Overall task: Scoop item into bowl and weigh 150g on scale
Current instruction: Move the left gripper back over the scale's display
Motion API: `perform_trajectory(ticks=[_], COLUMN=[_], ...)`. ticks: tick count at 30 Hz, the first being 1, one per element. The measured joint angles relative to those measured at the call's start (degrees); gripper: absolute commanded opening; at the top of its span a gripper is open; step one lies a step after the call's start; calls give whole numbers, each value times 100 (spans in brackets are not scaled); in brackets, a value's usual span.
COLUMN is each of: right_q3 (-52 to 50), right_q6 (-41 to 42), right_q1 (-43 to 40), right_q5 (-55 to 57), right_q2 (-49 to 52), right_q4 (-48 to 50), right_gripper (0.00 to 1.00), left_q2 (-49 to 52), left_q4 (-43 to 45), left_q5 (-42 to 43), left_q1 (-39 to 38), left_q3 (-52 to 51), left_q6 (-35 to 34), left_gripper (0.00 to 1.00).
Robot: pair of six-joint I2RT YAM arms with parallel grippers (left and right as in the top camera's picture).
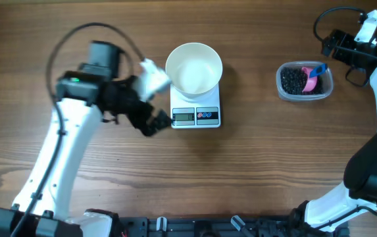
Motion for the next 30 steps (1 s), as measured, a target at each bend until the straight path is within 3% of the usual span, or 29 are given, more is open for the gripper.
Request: perform_trajectory(ticks=[3, 7, 10, 20, 30], right_q3=[0, 0, 0, 0, 0], right_q6=[0, 0, 0, 0, 0], right_q1=[0, 0, 0, 0, 0], right_q5=[0, 0, 0, 0, 0], right_q2=[0, 0, 0, 0, 0], right_q4=[0, 0, 0, -2, 0], right_gripper=[100, 100, 100, 100, 100], left_q2=[2, 61, 505, 1231, 1285], left_q4=[-76, 20, 66, 382, 1539], left_q5=[-625, -1375, -1860, -1602, -1532], left_q1=[-706, -962, -962, -839, -483], left_q3=[-2, -2, -133, -470, -872], left_q6=[234, 396, 1375, 3364, 3532], left_gripper=[100, 100, 100, 100, 100])
